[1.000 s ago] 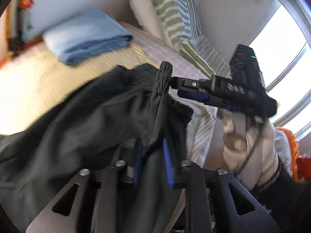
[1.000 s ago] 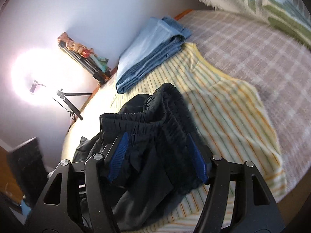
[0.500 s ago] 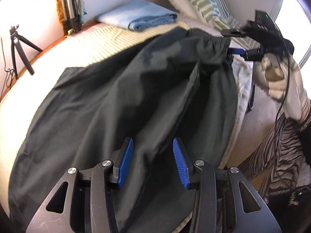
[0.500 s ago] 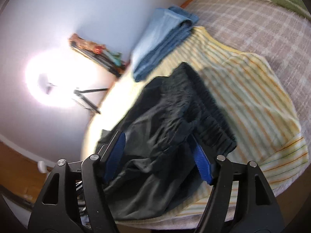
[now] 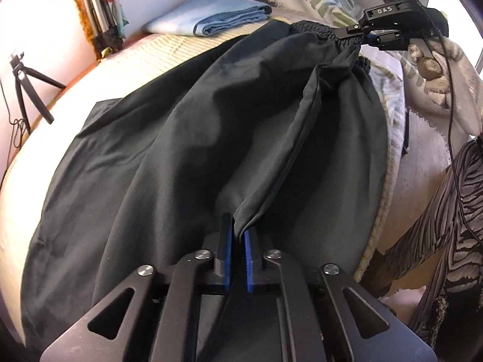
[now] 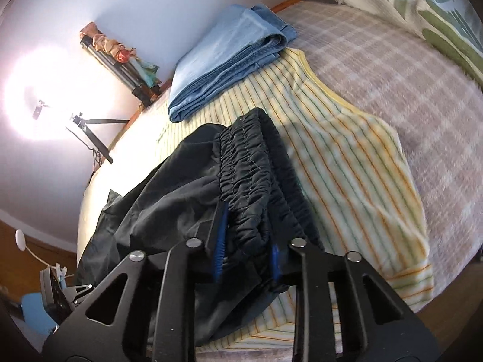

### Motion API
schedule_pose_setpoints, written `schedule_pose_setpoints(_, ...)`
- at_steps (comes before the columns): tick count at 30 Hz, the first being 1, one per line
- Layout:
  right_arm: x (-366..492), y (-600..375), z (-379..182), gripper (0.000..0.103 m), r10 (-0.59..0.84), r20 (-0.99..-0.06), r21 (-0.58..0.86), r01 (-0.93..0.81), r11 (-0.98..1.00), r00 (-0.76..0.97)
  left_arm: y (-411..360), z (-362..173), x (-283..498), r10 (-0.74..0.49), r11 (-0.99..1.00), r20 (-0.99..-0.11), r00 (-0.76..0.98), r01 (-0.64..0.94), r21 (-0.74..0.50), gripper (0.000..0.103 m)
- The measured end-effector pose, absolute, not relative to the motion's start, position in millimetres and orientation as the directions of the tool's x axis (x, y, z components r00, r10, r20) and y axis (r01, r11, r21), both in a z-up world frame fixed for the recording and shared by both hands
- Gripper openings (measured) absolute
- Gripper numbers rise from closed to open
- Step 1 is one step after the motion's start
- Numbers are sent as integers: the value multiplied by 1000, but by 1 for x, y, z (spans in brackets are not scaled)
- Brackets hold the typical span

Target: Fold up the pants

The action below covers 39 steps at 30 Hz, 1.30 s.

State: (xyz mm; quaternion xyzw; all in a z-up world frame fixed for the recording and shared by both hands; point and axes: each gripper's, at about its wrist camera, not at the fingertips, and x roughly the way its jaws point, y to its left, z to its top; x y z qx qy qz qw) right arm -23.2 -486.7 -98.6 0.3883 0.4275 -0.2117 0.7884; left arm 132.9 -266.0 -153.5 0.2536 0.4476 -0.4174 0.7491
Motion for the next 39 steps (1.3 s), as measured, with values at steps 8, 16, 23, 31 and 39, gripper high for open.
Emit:
schedule_pose_setpoints(8, -38, -509, -77, 17, 40, -805, 508, 653, 562, 591, -253, -114, 108, -513, 481, -833, 208, 873, -79, 4)
schedule_pose_setpoints(16, -52, -502, -90, 16, 66, -849, 460, 671, 581, 525, -258, -127, 73, -489, 403, -855, 175, 914, -43, 4)
schedule_pose_setpoints(23, -55, -499, -110, 22, 28, -903, 352, 701, 620, 428, -247, -148, 79, -483, 460, -870, 97, 873, -158, 6)
schedule_pose_setpoints(31, -40, -464, -54, 53, -316, -914, -89, 636, 766, 253, -194, -114, 77, -533, 526, -840, 97, 816, -240, 18)
schedule_pose_setpoints(39, 3, -393, -25, 53, -258, -871, -44, 456, 889, 418, -122, -89, 113, -489, 715, -821, 296, 675, -183, 19)
